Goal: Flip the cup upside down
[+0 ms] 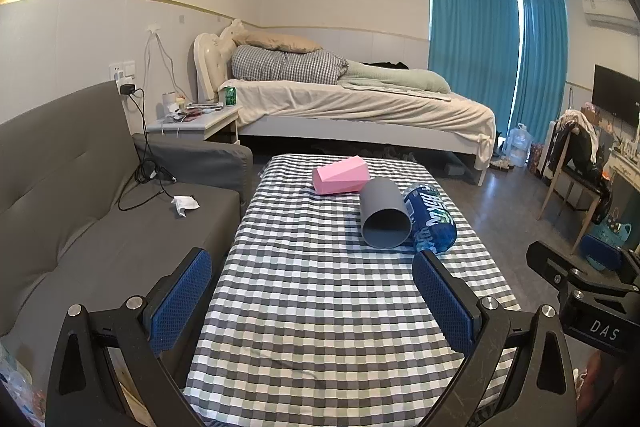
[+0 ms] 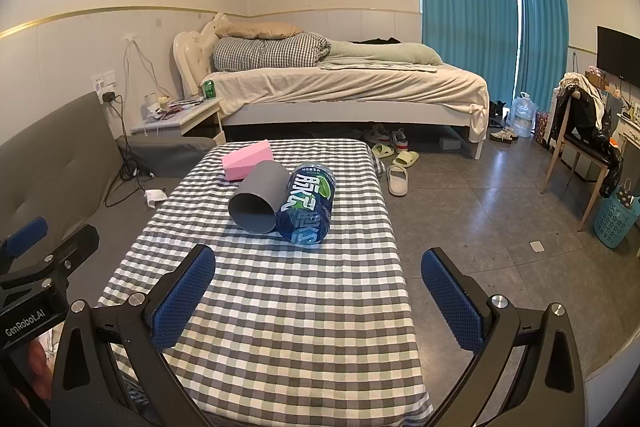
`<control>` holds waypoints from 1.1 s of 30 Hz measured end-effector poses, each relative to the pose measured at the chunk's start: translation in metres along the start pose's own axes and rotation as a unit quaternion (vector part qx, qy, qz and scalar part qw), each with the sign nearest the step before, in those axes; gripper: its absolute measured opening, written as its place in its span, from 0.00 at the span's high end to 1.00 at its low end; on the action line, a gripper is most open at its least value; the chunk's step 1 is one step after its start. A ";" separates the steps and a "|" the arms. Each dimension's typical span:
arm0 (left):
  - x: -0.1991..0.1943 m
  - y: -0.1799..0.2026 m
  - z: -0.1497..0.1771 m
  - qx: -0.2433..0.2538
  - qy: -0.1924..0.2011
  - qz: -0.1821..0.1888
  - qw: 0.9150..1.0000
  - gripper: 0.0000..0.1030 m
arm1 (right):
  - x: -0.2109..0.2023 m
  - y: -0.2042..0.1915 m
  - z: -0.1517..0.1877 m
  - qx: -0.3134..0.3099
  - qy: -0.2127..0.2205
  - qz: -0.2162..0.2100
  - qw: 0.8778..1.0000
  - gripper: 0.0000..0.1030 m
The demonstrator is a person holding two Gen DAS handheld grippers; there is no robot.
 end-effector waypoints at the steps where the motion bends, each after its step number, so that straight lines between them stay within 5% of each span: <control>1: 0.000 0.000 0.000 0.000 0.000 0.000 1.000 0.00 | 0.000 0.000 0.000 0.000 0.000 0.000 1.000 0.00; 33: 0.000 0.002 0.001 0.001 0.001 -0.001 1.000 0.00 | -0.003 0.004 -0.001 -0.001 0.000 0.001 1.000 0.00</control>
Point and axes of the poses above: each gripper's, at about its wrist camera, not at the fingertips, and x roughly the way its jaws point, y to its right, z to its underside, the point moved 6 cm from there along x, roughly the way its jaws point, and after that the axes turned 5 degrees about -x, right-handed, at the moved point
